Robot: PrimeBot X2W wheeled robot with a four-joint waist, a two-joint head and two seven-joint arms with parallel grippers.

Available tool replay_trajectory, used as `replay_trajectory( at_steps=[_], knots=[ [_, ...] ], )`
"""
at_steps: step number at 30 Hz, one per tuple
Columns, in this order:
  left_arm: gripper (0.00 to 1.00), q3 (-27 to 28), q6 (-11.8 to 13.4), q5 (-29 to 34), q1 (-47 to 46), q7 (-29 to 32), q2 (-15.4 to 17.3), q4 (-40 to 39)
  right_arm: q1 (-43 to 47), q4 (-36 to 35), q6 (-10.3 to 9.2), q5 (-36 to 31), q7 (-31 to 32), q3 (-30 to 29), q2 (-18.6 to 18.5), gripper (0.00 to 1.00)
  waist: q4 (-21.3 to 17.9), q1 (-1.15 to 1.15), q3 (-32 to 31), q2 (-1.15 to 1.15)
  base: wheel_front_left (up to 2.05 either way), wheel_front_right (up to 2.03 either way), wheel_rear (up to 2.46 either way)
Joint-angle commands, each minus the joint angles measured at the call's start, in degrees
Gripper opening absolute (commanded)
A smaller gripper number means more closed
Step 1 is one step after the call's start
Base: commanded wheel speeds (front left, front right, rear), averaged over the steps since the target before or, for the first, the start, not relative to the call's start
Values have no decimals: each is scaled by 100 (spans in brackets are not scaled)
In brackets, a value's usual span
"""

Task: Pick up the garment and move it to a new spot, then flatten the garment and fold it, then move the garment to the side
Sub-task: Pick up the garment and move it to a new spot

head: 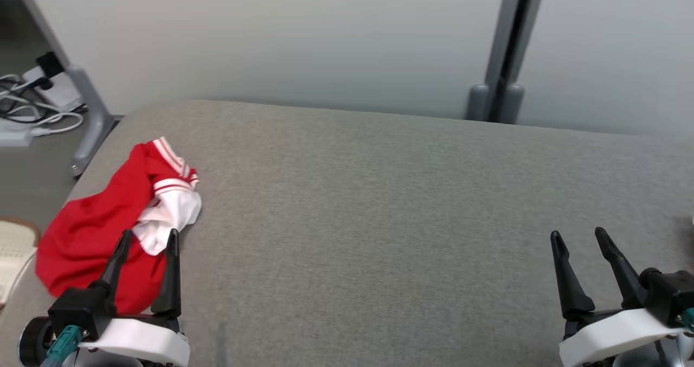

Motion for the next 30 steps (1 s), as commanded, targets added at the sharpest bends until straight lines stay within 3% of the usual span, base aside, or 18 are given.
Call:
replay_trajectory(
  at_steps=[1,7,12,30],
  knots=[
    [100,18,-8,-40,-40,-41,-1,16,-41,-36,1,14,18,6,-28,100,529,0,40,0,0,0,0],
    [100,73,-6,-90,9,-100,-9,36,-114,-20,1,46,11,55,-27,100,1105,0,87,0,0,0,0],
    [100,95,-29,-127,8,-147,-28,52,-139,4,1,53,-3,72,-25,100,1325,0,125,0,0,0,0],
    [100,107,13,-79,-204,-219,-94,6,-195,-70,1,51,53,104,-51,100,1339,0,295,0,0,0,0]
  ],
)
